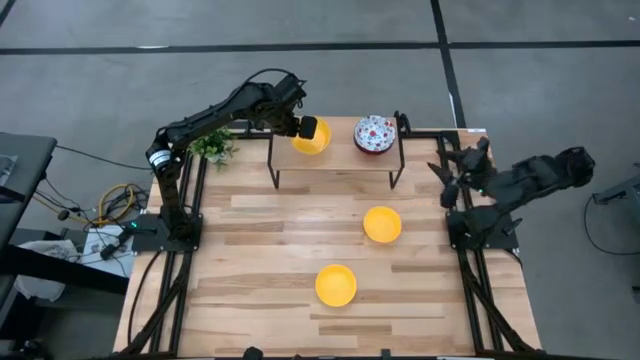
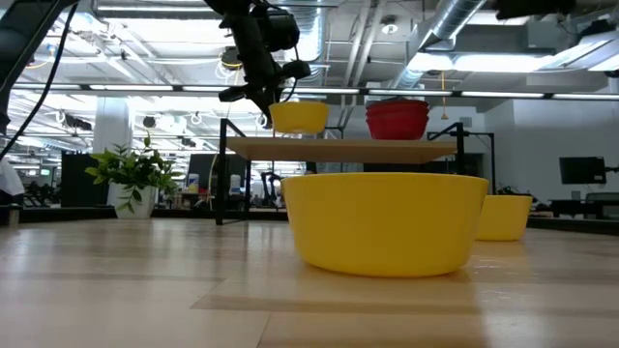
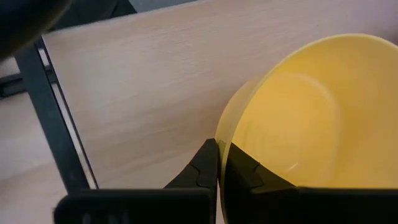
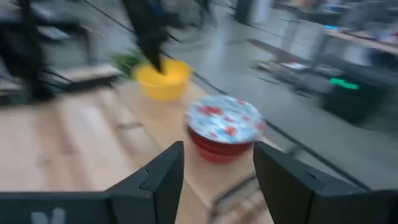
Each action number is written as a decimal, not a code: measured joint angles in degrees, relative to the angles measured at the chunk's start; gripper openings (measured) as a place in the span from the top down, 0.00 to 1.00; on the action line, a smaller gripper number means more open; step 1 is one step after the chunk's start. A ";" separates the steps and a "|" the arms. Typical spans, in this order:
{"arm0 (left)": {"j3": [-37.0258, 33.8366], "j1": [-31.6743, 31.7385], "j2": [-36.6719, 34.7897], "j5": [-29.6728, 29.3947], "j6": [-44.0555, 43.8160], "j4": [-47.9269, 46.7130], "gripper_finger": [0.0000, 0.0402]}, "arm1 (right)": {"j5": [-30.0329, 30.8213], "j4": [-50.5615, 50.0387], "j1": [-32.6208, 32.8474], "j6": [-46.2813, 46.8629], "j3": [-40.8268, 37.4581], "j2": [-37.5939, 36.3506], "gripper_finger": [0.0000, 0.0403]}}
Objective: Pick & Place Mini bowls
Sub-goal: Put the bottom right yellow bowl on the shelf, then stack the bottom yellow bowl on top of the yellow bowl on the shelf
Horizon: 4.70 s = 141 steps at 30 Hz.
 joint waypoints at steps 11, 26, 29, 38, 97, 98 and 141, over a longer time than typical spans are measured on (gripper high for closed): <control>0.00 0.30 0.00 0.45 -4.40 -0.01 0.99 | -11.13 21.65 -1.95 -8.45 -20.96 -19.56 0.55; 0.00 2.33 -0.02 0.43 -5.59 0.39 0.99 | -10.90 17.42 -2.75 -1.48 -26.17 -26.14 0.55; 0.00 2.42 -0.02 0.41 -5.50 0.41 0.99 | -13.35 21.37 -2.73 -0.58 -28.73 -27.48 0.55; -0.02 2.26 -0.02 0.43 -5.54 0.41 0.99 | -15.48 28.71 -2.75 0.18 -34.15 -29.26 0.55; -3.15 0.73 0.59 -0.22 -5.94 2.69 0.80 | -15.50 28.99 -2.75 -0.47 -34.06 -29.27 0.55; -3.15 0.73 0.59 -0.23 -5.94 2.85 0.79 | -15.50 28.99 -2.74 -0.47 -34.06 -29.27 0.55; -32.63 -49.10 -11.37 0.69 -17.63 31.68 0.52 | -18.97 30.71 -2.73 -0.32 -34.06 -29.25 0.55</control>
